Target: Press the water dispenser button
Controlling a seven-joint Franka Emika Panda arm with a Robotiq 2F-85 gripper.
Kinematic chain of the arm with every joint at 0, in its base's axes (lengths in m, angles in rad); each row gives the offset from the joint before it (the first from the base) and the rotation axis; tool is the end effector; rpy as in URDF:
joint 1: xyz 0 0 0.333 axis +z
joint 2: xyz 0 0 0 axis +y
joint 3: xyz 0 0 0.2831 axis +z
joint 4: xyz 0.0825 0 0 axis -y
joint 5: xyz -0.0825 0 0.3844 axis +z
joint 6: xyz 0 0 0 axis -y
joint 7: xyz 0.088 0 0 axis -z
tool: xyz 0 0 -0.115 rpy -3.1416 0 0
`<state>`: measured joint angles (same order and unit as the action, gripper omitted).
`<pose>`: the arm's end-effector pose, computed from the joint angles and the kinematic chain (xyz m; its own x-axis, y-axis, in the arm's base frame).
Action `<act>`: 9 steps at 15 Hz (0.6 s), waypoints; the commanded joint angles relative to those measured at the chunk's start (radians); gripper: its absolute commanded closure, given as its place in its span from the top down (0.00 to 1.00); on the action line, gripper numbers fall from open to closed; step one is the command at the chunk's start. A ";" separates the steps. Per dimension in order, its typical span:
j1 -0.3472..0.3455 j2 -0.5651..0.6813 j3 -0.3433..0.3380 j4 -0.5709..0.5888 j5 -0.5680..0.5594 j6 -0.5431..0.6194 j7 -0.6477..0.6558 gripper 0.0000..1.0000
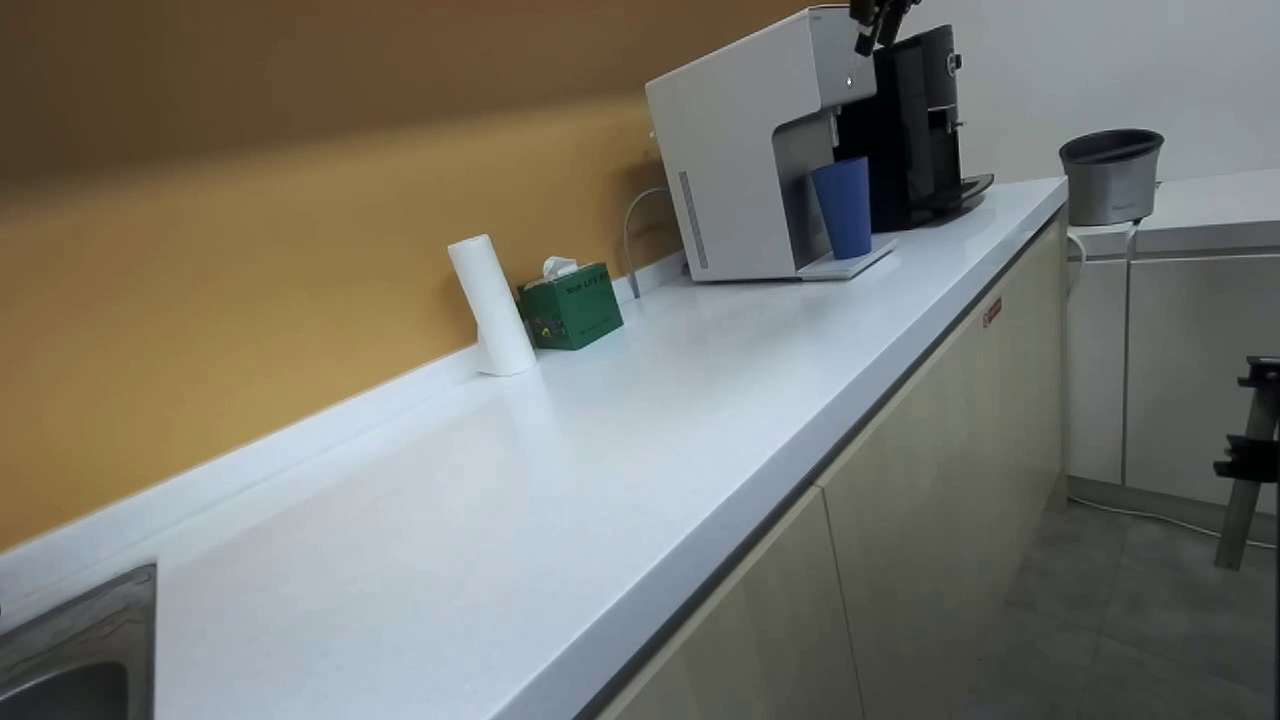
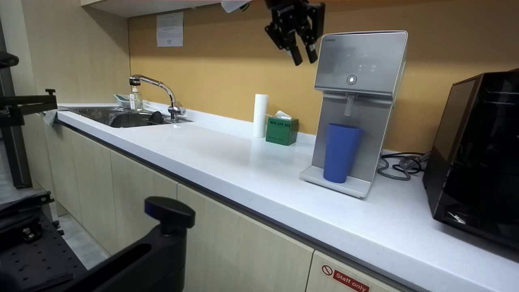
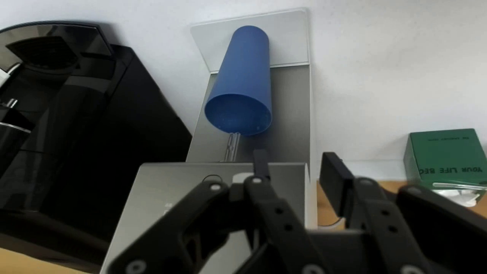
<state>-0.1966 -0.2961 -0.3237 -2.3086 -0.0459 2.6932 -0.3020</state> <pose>0.4498 -0.2657 0.4959 0.7873 -0.1153 0.6057 -0.2441 -0.9604 0.1345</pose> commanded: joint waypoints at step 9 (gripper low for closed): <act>0.057 0.137 -0.140 0.171 0.295 -0.013 -0.192 0.00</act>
<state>-0.1674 -0.2232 -0.4255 -2.2175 0.1737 2.7127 -0.4487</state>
